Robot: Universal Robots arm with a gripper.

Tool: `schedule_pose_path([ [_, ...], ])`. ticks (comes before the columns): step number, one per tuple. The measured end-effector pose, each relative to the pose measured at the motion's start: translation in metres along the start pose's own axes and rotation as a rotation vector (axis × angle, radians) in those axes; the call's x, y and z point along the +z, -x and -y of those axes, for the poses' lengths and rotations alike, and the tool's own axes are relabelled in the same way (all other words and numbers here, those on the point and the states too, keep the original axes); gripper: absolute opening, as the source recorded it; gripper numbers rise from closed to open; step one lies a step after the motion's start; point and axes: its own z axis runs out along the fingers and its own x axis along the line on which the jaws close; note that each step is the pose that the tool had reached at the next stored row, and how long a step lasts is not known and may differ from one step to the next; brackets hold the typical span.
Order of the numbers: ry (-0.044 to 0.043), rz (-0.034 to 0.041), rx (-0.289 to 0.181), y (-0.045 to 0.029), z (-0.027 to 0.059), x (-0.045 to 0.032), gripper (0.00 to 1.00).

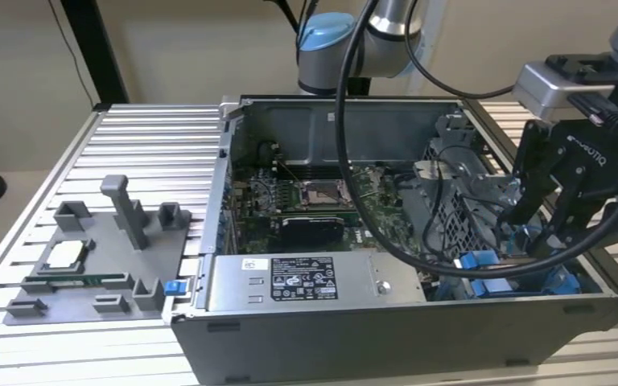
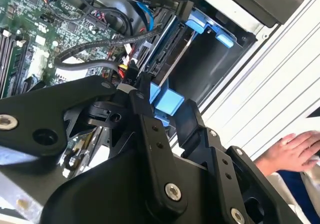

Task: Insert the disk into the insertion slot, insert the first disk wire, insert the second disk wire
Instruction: 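Insert the disk into the insertion slot, then insert the first disk wire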

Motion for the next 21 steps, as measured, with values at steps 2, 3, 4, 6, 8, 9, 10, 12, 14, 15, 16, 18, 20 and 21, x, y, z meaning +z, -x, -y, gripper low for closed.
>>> schedule_pose_path([
  [2,0.0000,-0.0001,0.000,0.0000,0.0000,-0.0006,1.00],
  [3,0.0000,0.0000,0.000,0.0000,-0.0001,-0.0009,1.00],
  [4,0.0000,-0.0001,0.000,0.0000,-0.0001,-0.0011,1.00],
  [6,0.0000,0.0000,0.000,0.0000,-0.0001,-0.0016,1.00],
  [8,0.0000,-0.0001,0.000,0.0000,-0.0001,-0.0024,1.00],
  [9,0.0000,-0.0001,0.000,0.0000,-0.0001,-0.0025,1.00],
  [10,0.0000,-0.0001,0.000,0.0000,-0.0001,-0.0027,1.00],
  [12,0.0000,-0.0002,0.000,0.0000,-0.0002,-0.0032,1.00],
  [14,0.0000,-0.0001,0.000,0.0000,-0.0002,-0.0041,1.00],
  [15,0.0000,-0.0001,0.000,0.0000,-0.0002,-0.0042,1.00],
  [16,0.0000,-0.0001,0.000,0.0000,-0.0002,-0.0042,1.00],
  [18,0.0000,-0.0001,0.000,0.0000,-0.0002,-0.0042,1.00],
  [20,0.0000,-0.0001,0.000,0.0000,-0.0002,-0.0042,1.00],
  [21,0.0000,-0.0001,0.000,0.0000,-0.0002,-0.0042,1.00],
])
